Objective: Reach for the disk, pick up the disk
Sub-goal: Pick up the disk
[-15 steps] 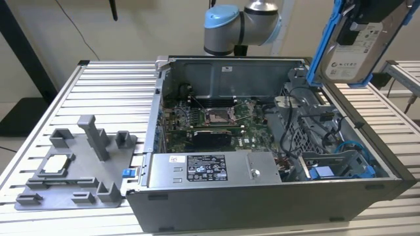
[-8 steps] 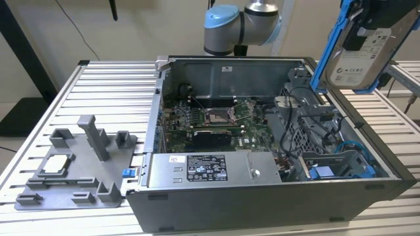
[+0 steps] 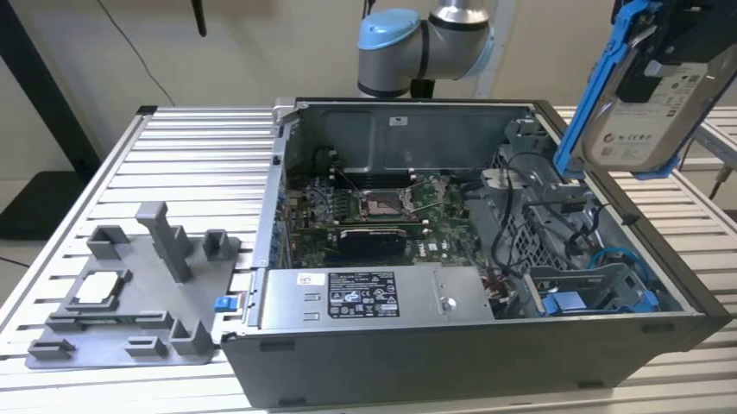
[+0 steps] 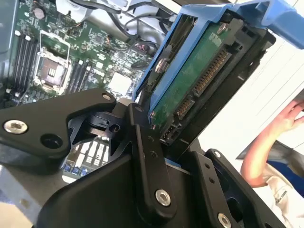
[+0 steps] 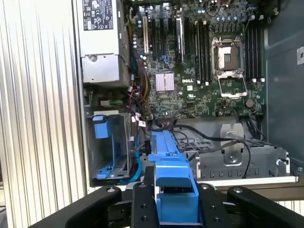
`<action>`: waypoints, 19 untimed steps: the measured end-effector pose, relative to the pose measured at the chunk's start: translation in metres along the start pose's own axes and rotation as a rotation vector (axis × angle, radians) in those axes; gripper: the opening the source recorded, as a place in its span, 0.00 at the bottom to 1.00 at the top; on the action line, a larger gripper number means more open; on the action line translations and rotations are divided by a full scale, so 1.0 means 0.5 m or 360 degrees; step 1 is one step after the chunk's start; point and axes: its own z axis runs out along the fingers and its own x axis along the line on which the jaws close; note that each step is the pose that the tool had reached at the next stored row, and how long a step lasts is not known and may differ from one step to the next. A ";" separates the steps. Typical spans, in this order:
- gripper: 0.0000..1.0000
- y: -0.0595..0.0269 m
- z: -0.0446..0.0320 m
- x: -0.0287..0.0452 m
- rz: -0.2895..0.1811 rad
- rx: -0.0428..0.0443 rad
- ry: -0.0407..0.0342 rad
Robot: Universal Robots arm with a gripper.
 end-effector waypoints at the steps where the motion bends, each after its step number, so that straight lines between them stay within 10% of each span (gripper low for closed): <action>1: 0.00 -0.001 0.000 0.006 0.0000 0.0000 0.0000; 19: 0.00 0.019 0.013 0.123 0.0000 -0.0001 0.0000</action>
